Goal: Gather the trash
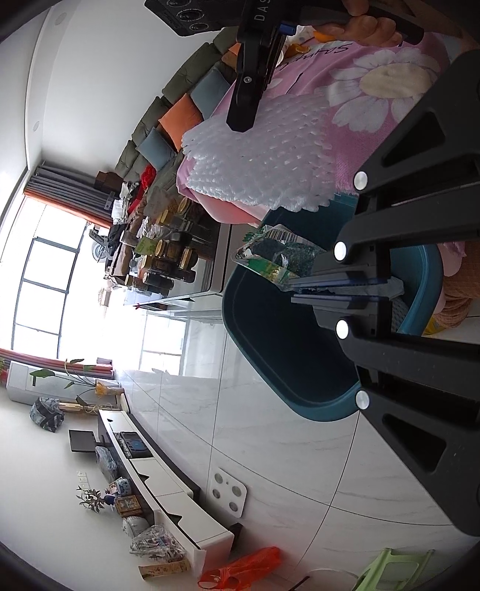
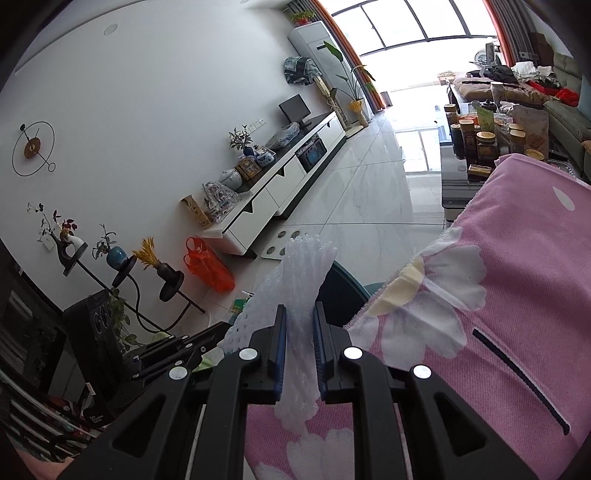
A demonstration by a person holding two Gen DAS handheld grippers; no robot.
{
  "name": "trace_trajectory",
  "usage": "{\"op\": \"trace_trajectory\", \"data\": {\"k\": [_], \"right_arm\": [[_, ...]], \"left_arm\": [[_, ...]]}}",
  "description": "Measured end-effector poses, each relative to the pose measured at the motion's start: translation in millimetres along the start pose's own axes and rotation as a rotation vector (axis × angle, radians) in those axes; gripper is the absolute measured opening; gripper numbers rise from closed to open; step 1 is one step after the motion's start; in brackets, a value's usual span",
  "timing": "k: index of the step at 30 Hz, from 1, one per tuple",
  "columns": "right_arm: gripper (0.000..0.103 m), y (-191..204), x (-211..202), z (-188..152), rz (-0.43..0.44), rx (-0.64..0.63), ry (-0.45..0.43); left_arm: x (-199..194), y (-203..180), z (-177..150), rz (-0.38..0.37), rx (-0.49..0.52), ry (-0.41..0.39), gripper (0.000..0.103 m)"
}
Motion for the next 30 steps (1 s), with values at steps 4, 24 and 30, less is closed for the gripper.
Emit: {"op": "trace_trajectory", "data": {"k": [4,24,30], "right_arm": [[0.013,2.0,12.4,2.0,-0.006,0.005,0.013],[0.027,3.2,61.0,-2.4,-0.042,0.068,0.096],[0.028,-3.5,53.6,-3.6,-0.024,0.088,0.086]], "left_arm": [[11.8,3.3,0.6,0.022,-0.010,0.015,0.004],[64.1,18.4,-0.3,0.066,-0.054,0.085,0.012],[72.1,26.0,-2.0,0.055,-0.077,0.097,0.030]]}}
Point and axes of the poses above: each gripper's, at about its wrist camera, not at the fingertips, and x roughly the way its jaws point, y to its left, z to its top, the point moved 7 cm from there along x, roughly the way its jaws point, and after that the axes turned 2 degrees about y, right-handed, at the moved point
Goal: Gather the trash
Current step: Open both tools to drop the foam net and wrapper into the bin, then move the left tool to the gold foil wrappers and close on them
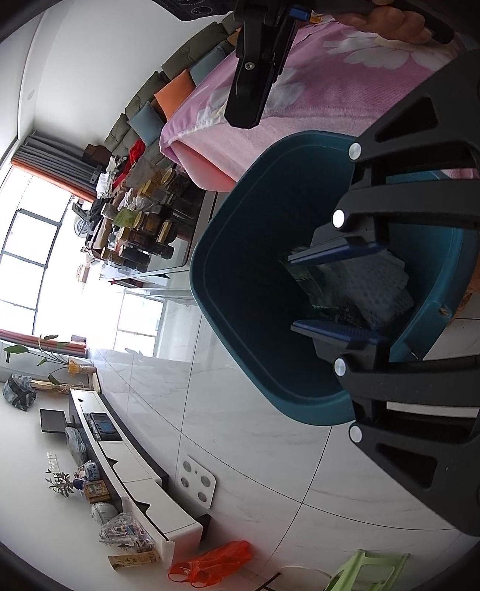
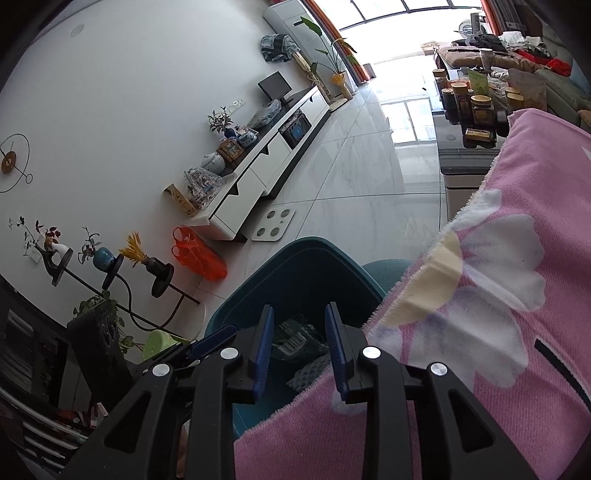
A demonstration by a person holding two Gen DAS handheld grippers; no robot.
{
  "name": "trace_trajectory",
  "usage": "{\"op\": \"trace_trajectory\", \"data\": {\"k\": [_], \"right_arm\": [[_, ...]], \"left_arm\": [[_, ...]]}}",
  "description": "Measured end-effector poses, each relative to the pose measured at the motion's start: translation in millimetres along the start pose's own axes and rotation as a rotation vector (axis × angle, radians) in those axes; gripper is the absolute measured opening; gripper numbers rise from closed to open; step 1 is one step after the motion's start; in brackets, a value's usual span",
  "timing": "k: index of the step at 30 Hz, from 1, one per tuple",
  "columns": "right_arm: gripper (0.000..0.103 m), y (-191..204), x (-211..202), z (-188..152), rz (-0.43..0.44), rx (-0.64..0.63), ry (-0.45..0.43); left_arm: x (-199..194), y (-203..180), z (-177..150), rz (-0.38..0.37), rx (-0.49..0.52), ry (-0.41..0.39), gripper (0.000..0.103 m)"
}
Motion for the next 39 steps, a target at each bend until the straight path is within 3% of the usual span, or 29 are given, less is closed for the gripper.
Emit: {"op": "trace_trajectory", "data": {"k": [9,12,19,25,29,39], "right_arm": [[0.029,-7.4,-30.4,-3.7,0.016,-0.002,-0.044],[0.035,-9.2,-45.7,-7.0,-0.002,-0.031,-0.072],[0.041,-29.6,-102.1,-20.9,-0.066,-0.069,-0.162],[0.044,-70.5,-168.0,-45.7,-0.156,-0.032,-0.250],[0.045,-101.6,-218.1,-69.3,-0.246,0.019,-0.311],[0.048,-182.7,-325.5,-132.5,-0.471,0.200,-0.451]], "left_arm": [[-1.2,-8.6,2.1,-0.017,0.017,-0.012,0.030],[-12.5,-15.6,2.5,-0.036,0.038,-0.040,0.034],[-48.7,-70.7,6.8,-0.126,0.157,-0.121,0.042],[-73.0,-159.8,-9.4,-0.281,0.326,-0.129,0.044],[-87.9,-231.9,-44.4,-0.409,0.467,-0.109,0.045],[-115.1,-384.7,-137.9,-0.734,0.733,0.042,0.056]]}}
Point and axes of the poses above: each gripper's, at about its wrist camera, not at the fingertips, and x roughly the way its jaws point, y to its left, z to its top, the point moved 7 cm from there along x, roughly the way its jaws point, and after that the axes turned 2 degrees about y, right-handed, at the moved point
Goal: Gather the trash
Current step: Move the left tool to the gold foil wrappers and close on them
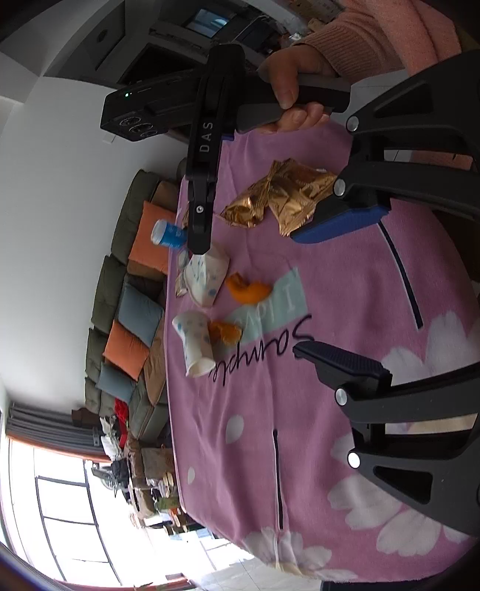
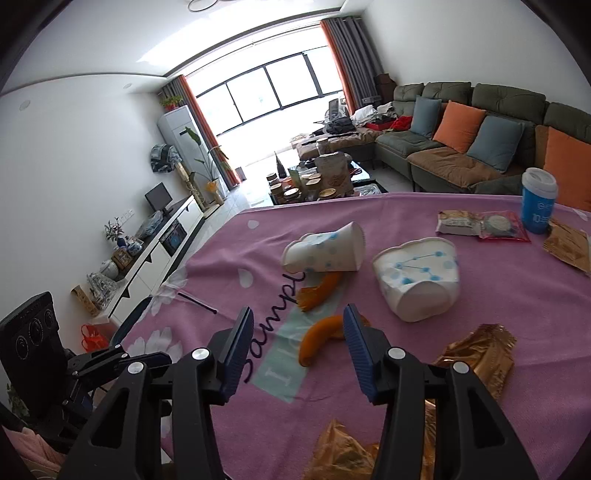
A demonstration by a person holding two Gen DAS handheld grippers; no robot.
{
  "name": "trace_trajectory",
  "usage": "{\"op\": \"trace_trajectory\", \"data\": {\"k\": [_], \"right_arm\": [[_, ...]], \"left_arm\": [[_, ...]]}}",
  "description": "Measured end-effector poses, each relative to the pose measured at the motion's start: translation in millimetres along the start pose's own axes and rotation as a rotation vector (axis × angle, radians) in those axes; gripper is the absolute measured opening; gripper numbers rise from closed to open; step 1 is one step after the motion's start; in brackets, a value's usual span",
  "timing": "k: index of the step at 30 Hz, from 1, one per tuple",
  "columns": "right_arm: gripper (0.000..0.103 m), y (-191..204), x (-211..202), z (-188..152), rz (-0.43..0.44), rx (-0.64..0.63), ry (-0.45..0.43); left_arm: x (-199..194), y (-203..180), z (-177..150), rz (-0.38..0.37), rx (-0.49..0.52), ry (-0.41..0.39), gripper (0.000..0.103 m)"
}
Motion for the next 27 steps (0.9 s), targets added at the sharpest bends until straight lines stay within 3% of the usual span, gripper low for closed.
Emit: {"op": "trace_trajectory", "data": {"k": [3,10,18,27], "right_arm": [[0.048,-33.1,-11.5,-3.0,-0.042,0.058,-0.027],[0.048,-82.7,-24.2,-16.0,-0.075,0.139,-0.050],[0.048,-101.8,-22.1,-30.4,-0.064,0.174,-0.039],[0.048,-104.0,-18.5,-41.7,-0.051,0.195,-0.020]], "left_arm": [[26.9,-34.3,-2.2,-0.075,0.038,0.054,0.060],[78.4,-79.2,-12.3,-0.158,0.061,0.168,0.064],[113.4,-90.0,-16.3,-0.155,0.055,0.244,0.065],[122.0,-86.9,-16.3,-0.119,0.063,0.244,0.037]]}}
Point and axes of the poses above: each gripper's, at about its wrist camera, not at the fingertips, and x roughly the way its jaws point, y to its left, z to its top, the point moved 7 cm from there along x, roughly the way its jaws point, and after that the axes turned 2 degrees about y, right-handed, at the moved point
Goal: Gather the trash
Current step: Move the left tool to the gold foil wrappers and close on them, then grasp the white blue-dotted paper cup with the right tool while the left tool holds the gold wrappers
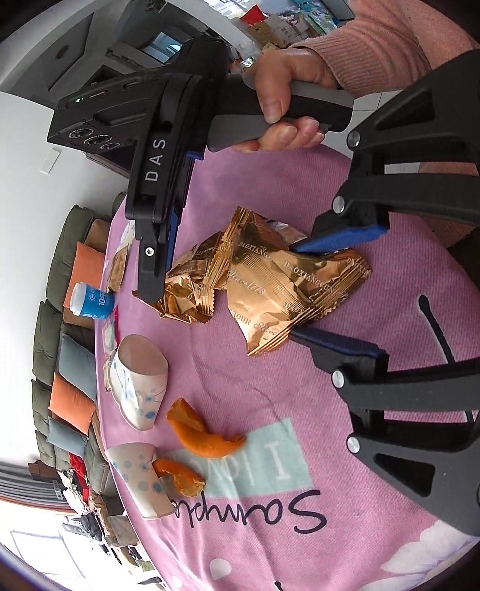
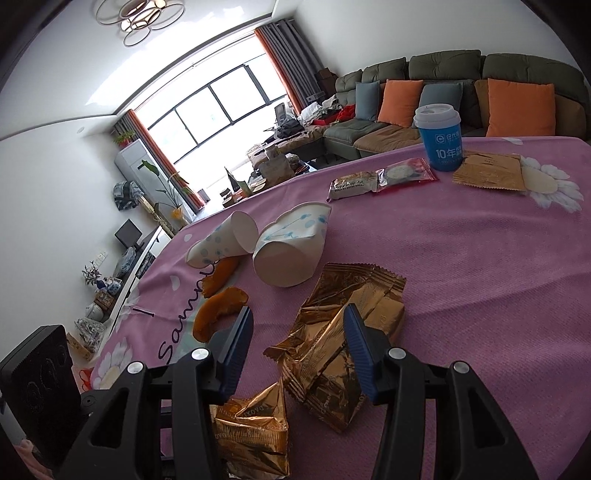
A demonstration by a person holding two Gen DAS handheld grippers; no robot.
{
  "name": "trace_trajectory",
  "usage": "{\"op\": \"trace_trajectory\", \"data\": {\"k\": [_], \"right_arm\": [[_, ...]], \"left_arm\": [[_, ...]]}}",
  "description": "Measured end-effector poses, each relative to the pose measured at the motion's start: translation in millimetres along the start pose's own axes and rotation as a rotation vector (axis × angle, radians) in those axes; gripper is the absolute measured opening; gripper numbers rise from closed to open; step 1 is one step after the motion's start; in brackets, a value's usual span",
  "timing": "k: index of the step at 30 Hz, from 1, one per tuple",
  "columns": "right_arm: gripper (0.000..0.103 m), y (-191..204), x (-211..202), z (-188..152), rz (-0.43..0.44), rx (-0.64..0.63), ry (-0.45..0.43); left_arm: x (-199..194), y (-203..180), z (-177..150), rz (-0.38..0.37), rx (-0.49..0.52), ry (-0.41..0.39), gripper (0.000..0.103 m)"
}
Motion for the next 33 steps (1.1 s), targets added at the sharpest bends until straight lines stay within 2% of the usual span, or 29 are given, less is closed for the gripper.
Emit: {"op": "trace_trajectory", "data": {"k": [5,8,13,19,23,33], "right_arm": [[0.048,3.3,-1.5,2.4,0.002,-0.007,-0.004],[0.048,6.2,-5.0,7.3,0.003,-0.017,-0.017],[0.049,13.5,-1.6,21.6,0.004,-0.041,-0.026],[0.060,25.5,22.4,37.7,-0.009,-0.073,-0.005],[0.072,22.5,42.4,47.7,-0.023,-0.045,0.014],[0.072,9.8,77.5,61.0,-0.011,0.034,0.092]], "left_arm": [[-5.9,3.7,-0.2,-0.002,-0.007,-0.014,0.021],[-13.5,7.4,-0.2,-0.002,-0.011,-0.027,0.017],[-31.6,20.0,-3.7,0.012,-0.037,-0.057,0.016],[-59.8,42.2,-5.4,0.073,-0.078,-0.110,0.016],[-78.5,59.7,-7.1,0.106,-0.121,-0.141,0.016],[-118.6,99.3,-21.6,0.167,-0.213,-0.195,0.015]]}}
Point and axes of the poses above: each gripper's, at about its wrist camera, not at the fingertips, and x roughly the way its jaws point, y to its left, z to its top, the point moved 7 cm from there along x, roughly the way its jaws point, and after that the axes turned 2 degrees about y, right-handed, at the moved point
